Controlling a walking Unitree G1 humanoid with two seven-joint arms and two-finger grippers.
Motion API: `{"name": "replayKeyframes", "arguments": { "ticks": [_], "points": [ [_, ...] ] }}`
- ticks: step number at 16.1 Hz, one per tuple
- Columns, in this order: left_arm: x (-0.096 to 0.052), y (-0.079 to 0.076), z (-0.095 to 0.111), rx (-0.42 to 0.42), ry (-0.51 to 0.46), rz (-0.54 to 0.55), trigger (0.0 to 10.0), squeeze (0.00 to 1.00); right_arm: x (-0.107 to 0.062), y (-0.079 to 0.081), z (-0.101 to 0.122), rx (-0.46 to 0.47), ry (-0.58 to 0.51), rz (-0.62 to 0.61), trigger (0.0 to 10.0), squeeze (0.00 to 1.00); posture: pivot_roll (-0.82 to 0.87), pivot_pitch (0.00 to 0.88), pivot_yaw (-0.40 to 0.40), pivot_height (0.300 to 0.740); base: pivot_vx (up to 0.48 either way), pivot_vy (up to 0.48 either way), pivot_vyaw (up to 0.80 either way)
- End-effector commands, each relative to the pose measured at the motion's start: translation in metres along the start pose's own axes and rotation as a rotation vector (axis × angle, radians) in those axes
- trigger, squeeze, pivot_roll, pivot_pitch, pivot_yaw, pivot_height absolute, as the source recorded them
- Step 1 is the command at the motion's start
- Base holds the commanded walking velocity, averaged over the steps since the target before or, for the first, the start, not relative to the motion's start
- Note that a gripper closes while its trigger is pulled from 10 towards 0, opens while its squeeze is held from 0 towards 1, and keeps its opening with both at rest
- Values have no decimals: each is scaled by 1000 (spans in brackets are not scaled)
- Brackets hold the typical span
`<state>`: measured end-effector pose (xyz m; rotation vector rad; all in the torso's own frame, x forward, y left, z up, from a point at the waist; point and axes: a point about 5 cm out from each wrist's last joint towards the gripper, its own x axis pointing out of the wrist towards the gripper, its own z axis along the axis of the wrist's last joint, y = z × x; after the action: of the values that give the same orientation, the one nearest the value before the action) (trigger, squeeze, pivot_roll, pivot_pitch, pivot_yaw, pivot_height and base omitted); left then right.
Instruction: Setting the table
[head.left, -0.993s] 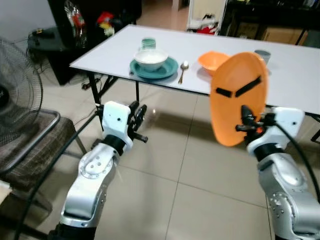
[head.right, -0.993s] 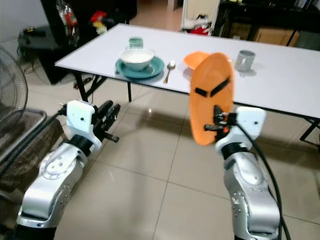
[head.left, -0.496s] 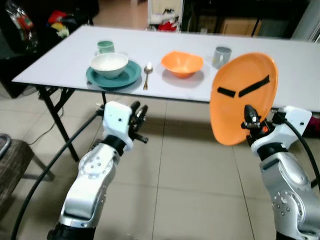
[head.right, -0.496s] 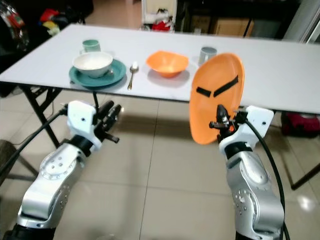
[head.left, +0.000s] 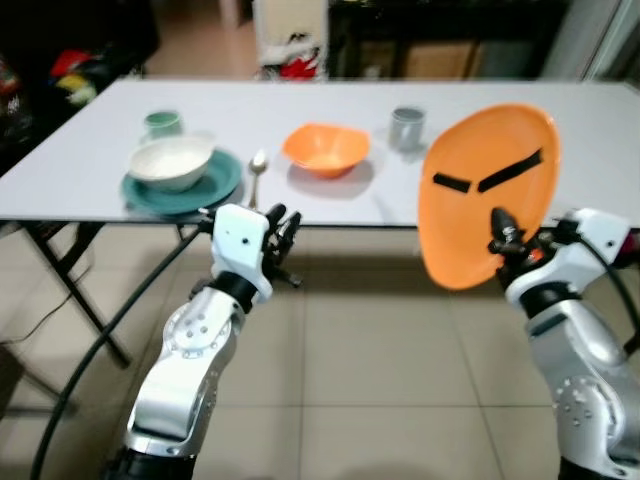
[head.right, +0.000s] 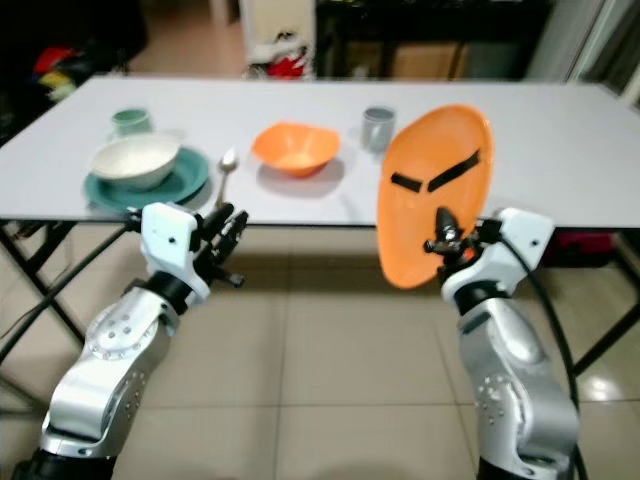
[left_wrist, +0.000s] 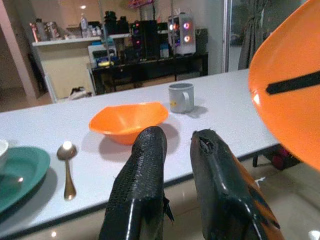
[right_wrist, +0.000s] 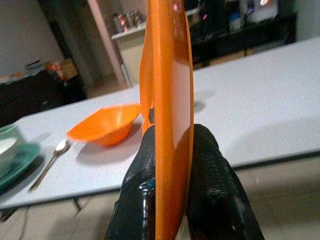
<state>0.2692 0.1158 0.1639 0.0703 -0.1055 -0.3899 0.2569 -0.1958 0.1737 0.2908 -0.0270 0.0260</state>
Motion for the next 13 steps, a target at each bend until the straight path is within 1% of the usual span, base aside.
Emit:
{"name": "replayKeyframes", "arguments": {
  "ticks": [1, 3, 6, 8, 11, 13],
  "points": [
    [-2, 7, -1, 17, 10, 25, 10000, 0, 4, 15, 9, 32, -33, 76, 10000, 0, 38, 0, -5, 740, 356, 0, 0],
    [-3, 7, -1, 19, 11, 28, 10000, 0, 6, 14, 11, 54, -27, 95, 10000, 0, 41, 0, -8, 740, 358, 0, 0],
    [-3, 8, -2, 12, 11, 33, 10000, 0, 9, 12, 13, 21, -3, 133, 10000, 0, 42, 0, -9, 740, 359, 0, 0],
    [-4, 10, -3, 10, 13, 44, 10000, 0, 10, 10, 16, 25, -10, 131, 10000, 0, 40, 0, -11, 740, 356, 0, 0],
    [-3, 10, -3, 9, 12, 46, 10000, 0, 9, 8, 14, 16, -3, 124, 10000, 0, 34, 0, -10, 740, 359, 0, 0],
    [-2, 9, -3, 7, 9, 43, 10000, 0, 9, 8, 15, 16, 3, 120, 10000, 0, 35, 0, -10, 740, 358, 0, -800]
  ]
}}
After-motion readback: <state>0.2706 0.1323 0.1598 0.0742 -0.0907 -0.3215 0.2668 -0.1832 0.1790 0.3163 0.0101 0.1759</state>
